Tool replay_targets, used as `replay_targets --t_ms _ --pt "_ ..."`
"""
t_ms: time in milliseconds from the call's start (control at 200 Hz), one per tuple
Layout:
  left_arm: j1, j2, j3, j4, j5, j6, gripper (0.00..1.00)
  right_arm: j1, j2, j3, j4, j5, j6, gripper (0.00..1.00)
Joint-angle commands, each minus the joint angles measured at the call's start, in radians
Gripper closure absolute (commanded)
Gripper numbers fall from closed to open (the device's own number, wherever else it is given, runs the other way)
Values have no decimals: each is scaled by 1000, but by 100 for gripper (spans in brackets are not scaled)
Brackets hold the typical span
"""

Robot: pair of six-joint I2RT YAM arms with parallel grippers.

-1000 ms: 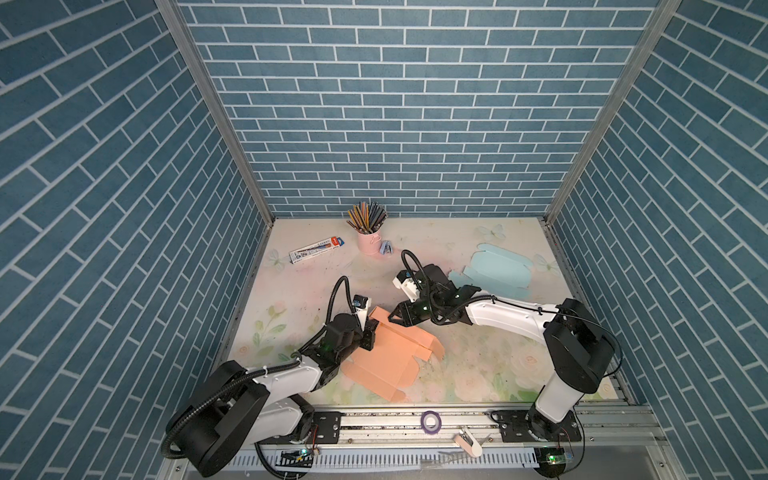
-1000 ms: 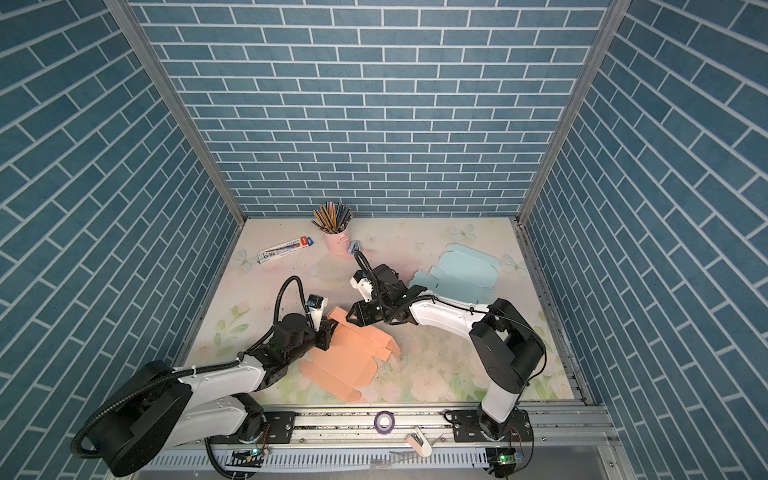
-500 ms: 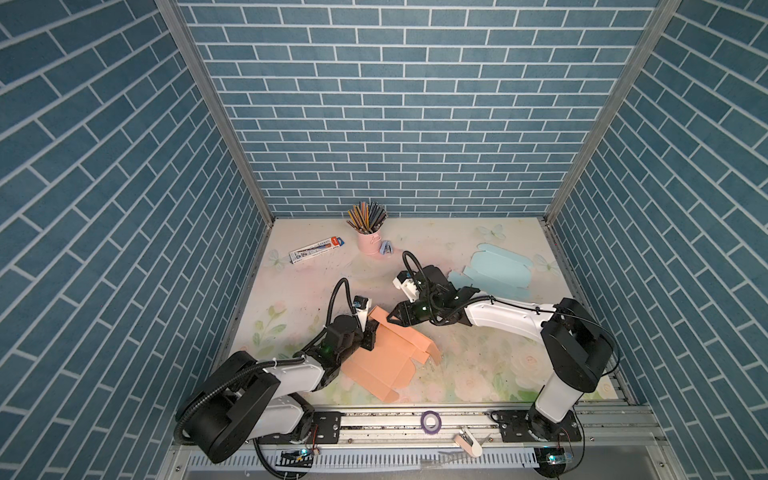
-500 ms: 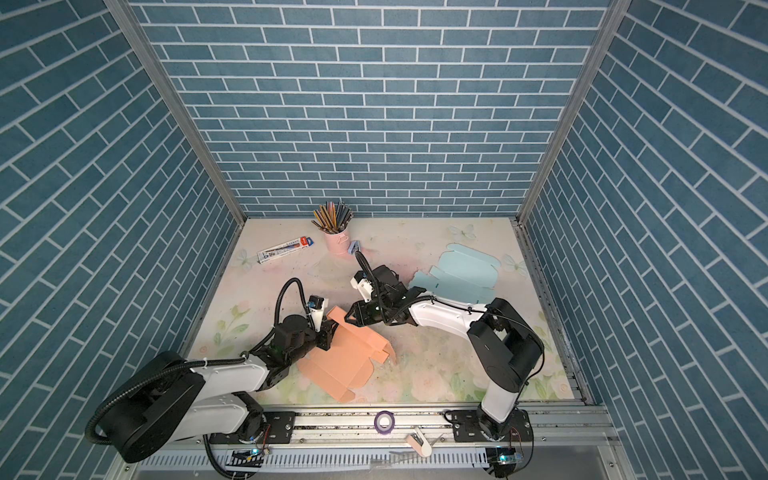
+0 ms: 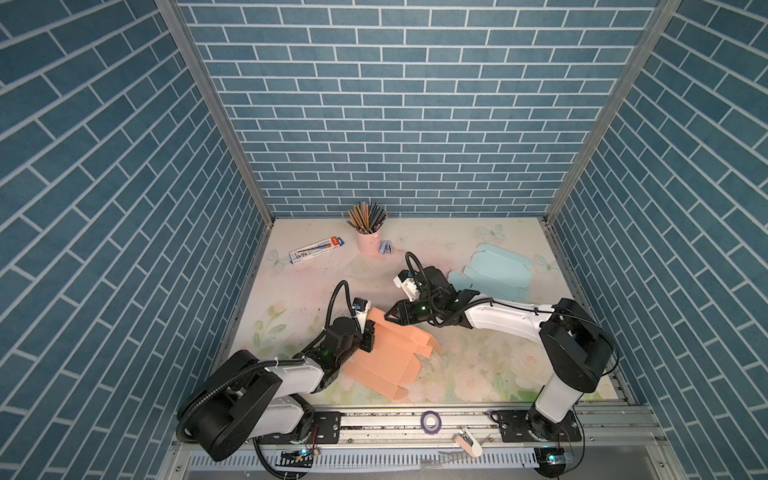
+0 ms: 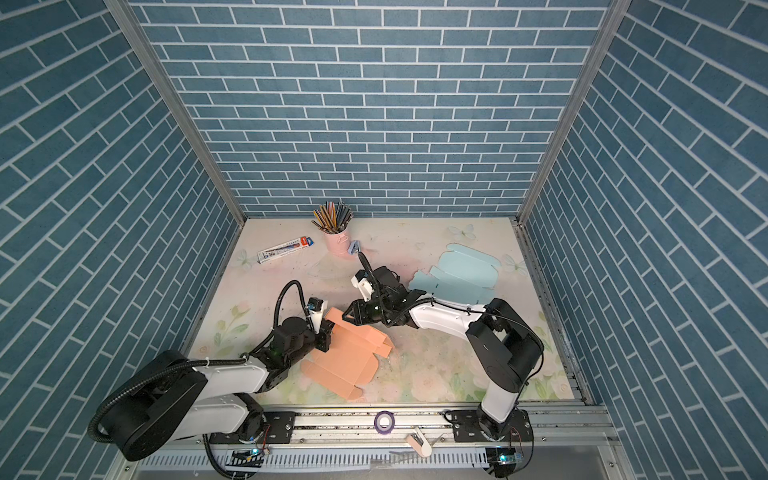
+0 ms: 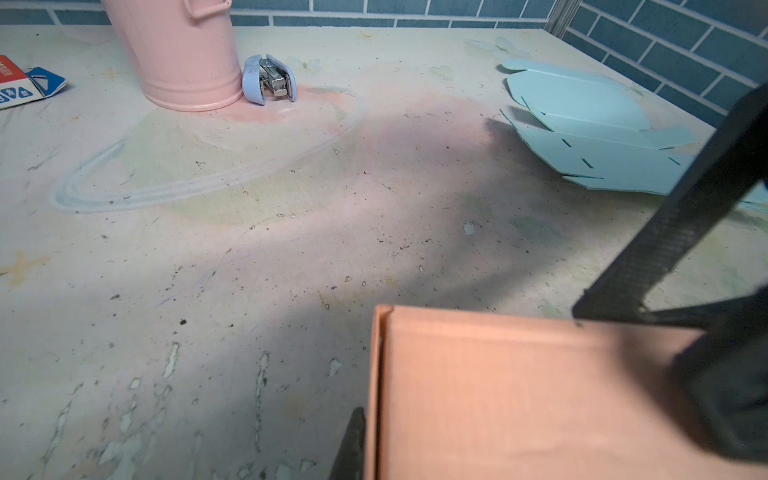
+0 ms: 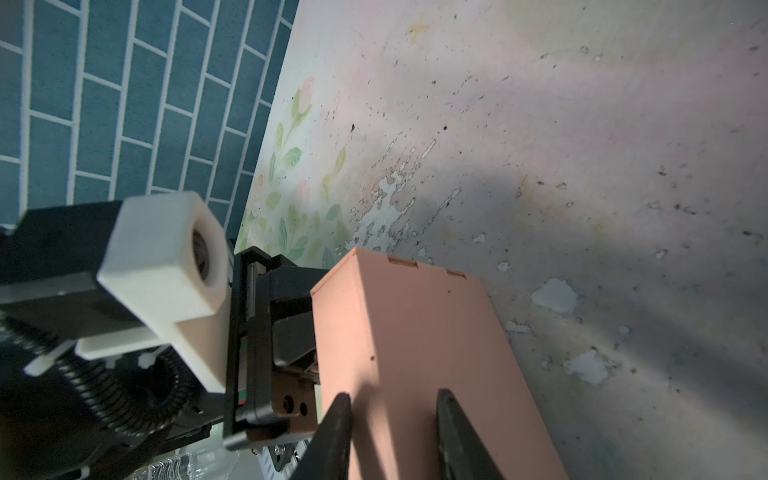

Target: Fold the paper box

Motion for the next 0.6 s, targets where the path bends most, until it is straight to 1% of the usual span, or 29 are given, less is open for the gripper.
replay_targets --t_ms 0,145,415,595 --pt "-10 -1 -8 41 -8 -11 83 33 15 -25 6 -33 60 66" --pt "-13 19 -9 60 -9 -14 81 41 14 -36 23 -25 74 66" --pt "-16 21 -14 60 -17 -14 81 43 2 -41 29 -14 79 66" --pt "-16 75 -25 116 -19 -15 79 43 9 -38 28 -11 83 66"
